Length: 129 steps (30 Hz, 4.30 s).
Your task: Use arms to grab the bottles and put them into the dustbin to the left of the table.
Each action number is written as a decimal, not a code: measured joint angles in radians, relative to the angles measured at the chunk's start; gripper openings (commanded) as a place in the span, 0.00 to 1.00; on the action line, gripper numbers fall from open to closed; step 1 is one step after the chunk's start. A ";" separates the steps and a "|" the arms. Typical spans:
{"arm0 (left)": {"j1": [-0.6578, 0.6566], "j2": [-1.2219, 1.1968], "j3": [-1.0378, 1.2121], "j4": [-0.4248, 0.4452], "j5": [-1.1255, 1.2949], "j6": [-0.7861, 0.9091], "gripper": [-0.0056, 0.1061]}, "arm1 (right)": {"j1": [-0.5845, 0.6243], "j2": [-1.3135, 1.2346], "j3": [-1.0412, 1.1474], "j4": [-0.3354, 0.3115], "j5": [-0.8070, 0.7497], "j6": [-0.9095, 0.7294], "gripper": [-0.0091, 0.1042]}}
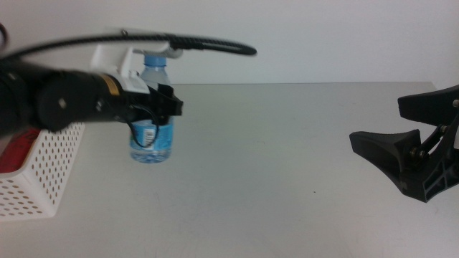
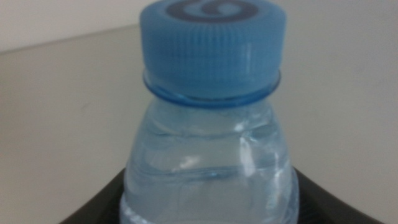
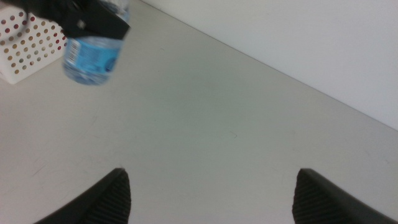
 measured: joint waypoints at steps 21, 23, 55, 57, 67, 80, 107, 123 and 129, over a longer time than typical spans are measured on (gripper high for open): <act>0.280 -0.082 -0.292 -0.012 0.693 0.039 0.04 | 0.000 0.000 0.001 0.001 0.000 0.000 0.67; 0.423 -0.068 -0.339 0.000 0.741 0.112 0.04 | 0.000 0.000 0.001 0.001 0.001 0.000 0.67; 0.679 0.399 -0.509 -0.035 0.734 0.298 0.06 | 0.000 0.000 0.001 0.003 0.001 0.000 0.67; 0.679 0.401 -0.510 -0.054 0.733 0.304 0.09 | 0.000 0.000 0.001 0.003 0.001 0.000 0.67; 0.679 0.404 -0.512 -0.118 0.726 0.406 0.65 | 0.000 0.000 0.001 0.003 0.001 0.000 0.67; 0.679 0.348 -0.518 -0.190 0.776 0.422 0.89 | 0.000 0.000 0.001 0.003 0.001 0.000 0.67; 0.189 -0.217 -0.518 -0.204 0.677 0.414 0.89 | 0.000 0.000 0.001 0.003 0.002 0.000 0.67; 0.187 -0.289 -0.518 -0.204 0.672 0.367 0.89 | 0.000 0.000 0.001 0.003 0.003 0.000 0.67; 0.187 -0.274 -0.518 -0.201 0.672 0.367 0.89 | 0.000 0.000 0.001 0.003 0.003 0.000 0.67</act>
